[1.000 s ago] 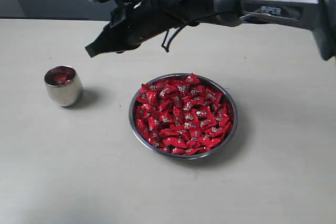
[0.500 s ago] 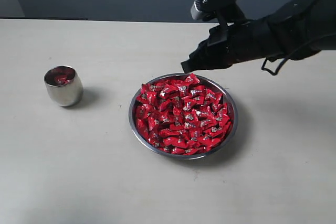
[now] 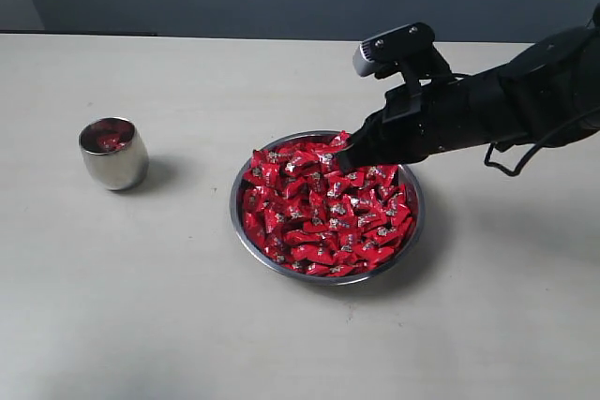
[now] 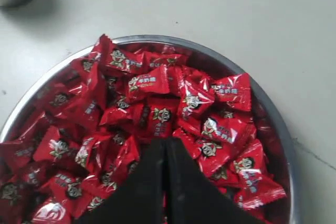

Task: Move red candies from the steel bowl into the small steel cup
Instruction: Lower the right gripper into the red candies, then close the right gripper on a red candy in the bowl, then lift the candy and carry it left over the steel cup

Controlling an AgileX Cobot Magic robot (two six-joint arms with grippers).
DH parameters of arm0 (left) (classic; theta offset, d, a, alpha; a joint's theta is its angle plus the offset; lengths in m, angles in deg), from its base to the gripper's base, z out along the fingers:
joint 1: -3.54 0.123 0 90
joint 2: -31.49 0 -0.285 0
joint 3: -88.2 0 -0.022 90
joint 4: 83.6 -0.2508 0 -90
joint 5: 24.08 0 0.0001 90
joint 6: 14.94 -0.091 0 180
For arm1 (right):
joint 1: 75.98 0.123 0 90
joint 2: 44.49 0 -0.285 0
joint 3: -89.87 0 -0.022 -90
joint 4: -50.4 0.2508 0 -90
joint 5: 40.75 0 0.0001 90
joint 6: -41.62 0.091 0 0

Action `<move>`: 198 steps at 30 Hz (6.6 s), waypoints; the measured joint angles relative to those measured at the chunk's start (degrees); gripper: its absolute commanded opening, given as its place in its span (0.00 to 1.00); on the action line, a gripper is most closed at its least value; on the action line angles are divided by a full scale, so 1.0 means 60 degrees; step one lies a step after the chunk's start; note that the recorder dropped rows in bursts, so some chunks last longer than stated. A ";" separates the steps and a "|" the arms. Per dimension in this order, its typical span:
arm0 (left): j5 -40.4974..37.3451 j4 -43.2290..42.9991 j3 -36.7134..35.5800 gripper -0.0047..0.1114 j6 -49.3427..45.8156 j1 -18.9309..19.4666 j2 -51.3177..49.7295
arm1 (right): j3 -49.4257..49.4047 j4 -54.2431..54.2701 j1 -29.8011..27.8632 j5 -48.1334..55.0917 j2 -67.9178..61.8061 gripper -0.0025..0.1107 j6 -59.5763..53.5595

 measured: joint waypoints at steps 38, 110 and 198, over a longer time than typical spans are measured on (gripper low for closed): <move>0.0000 0.0000 0.0000 0.04 0.0000 0.0000 0.0000 | 0.0635 0.0526 0.1525 -0.0515 -0.1374 0.02 0.0115; 0.0000 0.0000 0.0000 0.04 0.0000 0.0000 0.0000 | 0.0955 -0.0379 0.1525 -0.1227 -0.2309 0.02 0.1166; 0.0000 0.0000 0.0000 0.04 0.0000 0.0000 0.0000 | 1.1800 -0.0476 0.1776 0.4708 -0.7326 0.02 0.1489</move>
